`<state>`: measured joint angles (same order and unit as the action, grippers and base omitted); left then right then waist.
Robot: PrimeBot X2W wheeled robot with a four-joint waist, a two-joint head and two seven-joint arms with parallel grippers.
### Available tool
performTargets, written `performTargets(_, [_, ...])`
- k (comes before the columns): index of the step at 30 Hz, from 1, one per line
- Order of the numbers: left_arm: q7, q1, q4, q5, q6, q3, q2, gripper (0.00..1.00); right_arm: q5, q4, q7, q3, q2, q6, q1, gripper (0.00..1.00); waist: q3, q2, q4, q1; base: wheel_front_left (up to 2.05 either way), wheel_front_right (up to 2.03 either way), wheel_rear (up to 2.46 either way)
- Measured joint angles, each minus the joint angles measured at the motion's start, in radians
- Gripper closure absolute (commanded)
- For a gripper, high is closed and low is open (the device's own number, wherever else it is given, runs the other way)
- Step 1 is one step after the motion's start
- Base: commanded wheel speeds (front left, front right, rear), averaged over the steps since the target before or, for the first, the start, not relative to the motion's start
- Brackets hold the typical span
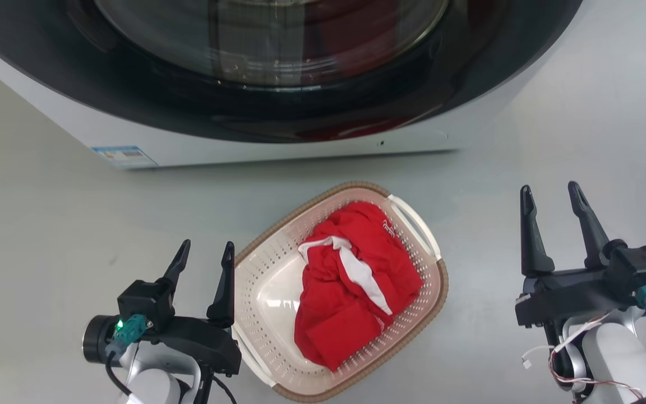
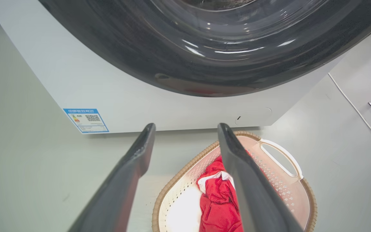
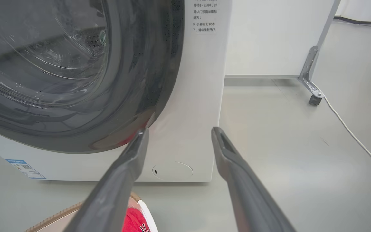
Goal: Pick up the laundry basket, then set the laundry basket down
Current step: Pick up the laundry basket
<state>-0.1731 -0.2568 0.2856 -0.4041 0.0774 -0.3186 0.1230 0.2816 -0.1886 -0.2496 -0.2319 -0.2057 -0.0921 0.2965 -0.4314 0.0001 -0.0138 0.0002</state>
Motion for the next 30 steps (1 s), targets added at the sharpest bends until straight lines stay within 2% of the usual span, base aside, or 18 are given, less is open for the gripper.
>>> performTargets(11, [0.114, -0.054, 0.100, -0.094, -0.035, 0.030, -0.001, 0.00, -0.001, 0.019, -0.004, -0.004, 0.022, 0.000, 0.078, 0.00, -0.164, 0.0001, 0.013, -0.0001, 0.00, 0.00, 0.00])
performTargets(30, [0.252, -0.241, 0.284, -0.170, -0.087, 0.100, 0.046, 0.00, -0.020, 0.035, -0.007, -0.010, 0.059, 0.005, 0.217, 0.00, -0.428, 0.0000, 0.065, -0.0001, 0.00, 0.00, 0.00])
